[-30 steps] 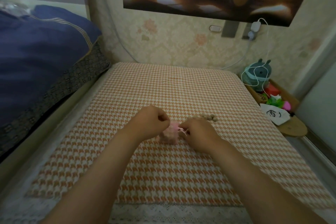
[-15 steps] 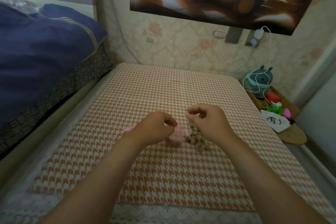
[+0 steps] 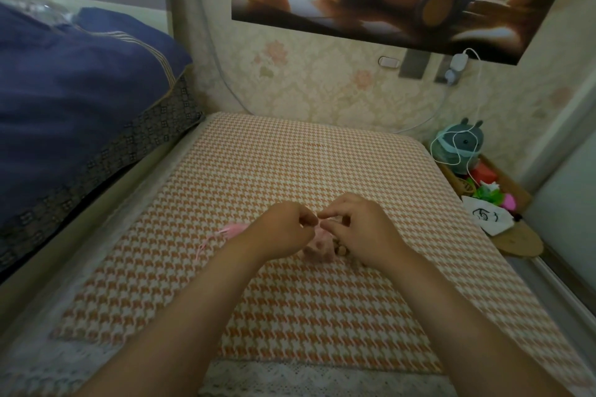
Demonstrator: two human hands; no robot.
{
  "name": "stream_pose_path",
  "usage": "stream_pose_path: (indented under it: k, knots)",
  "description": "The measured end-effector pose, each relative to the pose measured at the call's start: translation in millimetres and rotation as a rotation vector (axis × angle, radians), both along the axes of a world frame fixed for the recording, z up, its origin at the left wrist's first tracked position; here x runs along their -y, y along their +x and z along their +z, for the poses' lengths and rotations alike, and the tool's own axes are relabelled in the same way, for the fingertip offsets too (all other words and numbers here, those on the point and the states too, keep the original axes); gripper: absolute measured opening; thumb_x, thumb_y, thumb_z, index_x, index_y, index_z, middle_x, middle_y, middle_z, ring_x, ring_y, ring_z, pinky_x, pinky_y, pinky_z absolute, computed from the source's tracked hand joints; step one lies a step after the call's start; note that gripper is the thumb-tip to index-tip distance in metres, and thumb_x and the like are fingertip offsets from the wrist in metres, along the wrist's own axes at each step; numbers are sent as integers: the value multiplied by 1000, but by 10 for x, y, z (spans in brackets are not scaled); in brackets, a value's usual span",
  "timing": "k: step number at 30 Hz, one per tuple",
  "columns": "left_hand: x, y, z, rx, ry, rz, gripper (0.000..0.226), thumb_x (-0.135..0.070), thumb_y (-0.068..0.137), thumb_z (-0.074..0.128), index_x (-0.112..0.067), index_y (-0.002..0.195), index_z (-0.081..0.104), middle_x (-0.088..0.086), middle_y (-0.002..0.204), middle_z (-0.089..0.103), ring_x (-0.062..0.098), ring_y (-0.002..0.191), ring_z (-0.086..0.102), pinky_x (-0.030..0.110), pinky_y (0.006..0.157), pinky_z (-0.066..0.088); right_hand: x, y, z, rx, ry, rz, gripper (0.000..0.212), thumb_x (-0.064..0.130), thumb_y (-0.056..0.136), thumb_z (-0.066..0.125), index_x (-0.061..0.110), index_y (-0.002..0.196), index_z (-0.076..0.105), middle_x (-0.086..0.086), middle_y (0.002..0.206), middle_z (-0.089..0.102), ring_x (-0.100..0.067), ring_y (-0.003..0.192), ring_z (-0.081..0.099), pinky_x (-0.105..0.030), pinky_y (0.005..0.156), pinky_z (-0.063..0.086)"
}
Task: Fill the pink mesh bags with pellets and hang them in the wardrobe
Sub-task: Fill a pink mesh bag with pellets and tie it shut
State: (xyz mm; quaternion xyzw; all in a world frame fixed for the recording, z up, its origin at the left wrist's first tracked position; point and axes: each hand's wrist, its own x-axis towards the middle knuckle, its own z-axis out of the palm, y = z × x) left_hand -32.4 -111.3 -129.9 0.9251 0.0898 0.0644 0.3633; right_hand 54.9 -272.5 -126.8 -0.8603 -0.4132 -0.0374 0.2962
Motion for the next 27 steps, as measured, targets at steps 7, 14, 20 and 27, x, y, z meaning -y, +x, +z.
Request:
stream_pose_path:
  k: [7, 14, 20, 27]
  knots:
    - [-87, 7, 62, 30, 92, 146, 19, -34, 88, 62, -24, 82, 77, -6, 83, 75, 12, 78, 69, 39, 76, 59, 126, 173, -29, -5, -92, -143, 17, 28, 94, 66, 32, 109, 75, 15, 112, 69, 2, 85, 57, -26, 83, 52]
    - [-51, 3, 14, -2, 92, 111, 15, -28, 86, 62, -32, 93, 74, -11, 99, 73, 7, 89, 66, 34, 84, 57, 75, 199, -215, -28, -364, -77, 23, 37, 86, 70, 31, 108, 74, 11, 108, 70, -11, 101, 65, -33, 82, 54]
    - [-128, 29, -34, -5, 51, 83, 24, -18, 87, 60, -25, 105, 73, -9, 115, 67, 7, 102, 61, 22, 90, 47, 3, 189, -300, 85, -422, -64, 14, 32, 87, 66, 28, 98, 75, 4, 94, 71, -18, 88, 67, -27, 65, 45]
    - [-109, 40, -37, 12, 8, 64, 25, -18, 83, 63, -30, 102, 74, -14, 107, 69, -1, 85, 61, 18, 79, 47, -29, 170, -221, 26, -227, -179, 14, 36, 90, 66, 30, 100, 74, 11, 97, 72, -13, 93, 67, -28, 73, 50]
